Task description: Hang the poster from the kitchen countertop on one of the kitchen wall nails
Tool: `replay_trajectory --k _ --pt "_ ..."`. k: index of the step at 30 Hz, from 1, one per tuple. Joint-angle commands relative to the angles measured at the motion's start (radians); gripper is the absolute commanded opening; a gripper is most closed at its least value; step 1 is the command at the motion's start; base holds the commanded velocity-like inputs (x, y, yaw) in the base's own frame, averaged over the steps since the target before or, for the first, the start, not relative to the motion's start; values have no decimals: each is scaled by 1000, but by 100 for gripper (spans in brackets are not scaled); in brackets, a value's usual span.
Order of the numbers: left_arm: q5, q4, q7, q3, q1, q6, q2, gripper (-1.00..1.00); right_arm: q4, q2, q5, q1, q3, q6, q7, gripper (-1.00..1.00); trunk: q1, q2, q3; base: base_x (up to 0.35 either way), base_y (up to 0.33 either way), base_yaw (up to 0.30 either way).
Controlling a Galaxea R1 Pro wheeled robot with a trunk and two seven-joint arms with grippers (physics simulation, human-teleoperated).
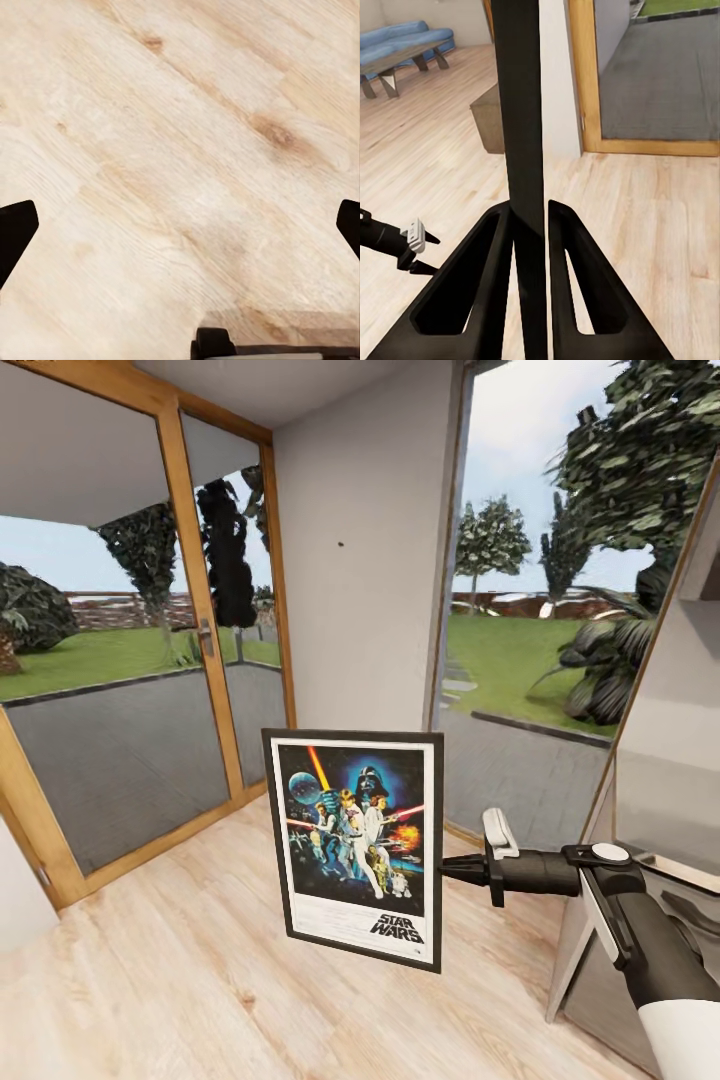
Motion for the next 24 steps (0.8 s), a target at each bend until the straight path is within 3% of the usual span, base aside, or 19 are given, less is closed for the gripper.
replay_trajectory --k 1,24 --pt "0 -1 -7 4 0 -1 0 100 0 0 -2 -1 0 14 6 -100 -4 7 2 0 0 0" --pt "-2 1 -6 2 0 0 -2 100 -2 0 0 -1 0 13 5 -100 -92 168 74 0 0 0"
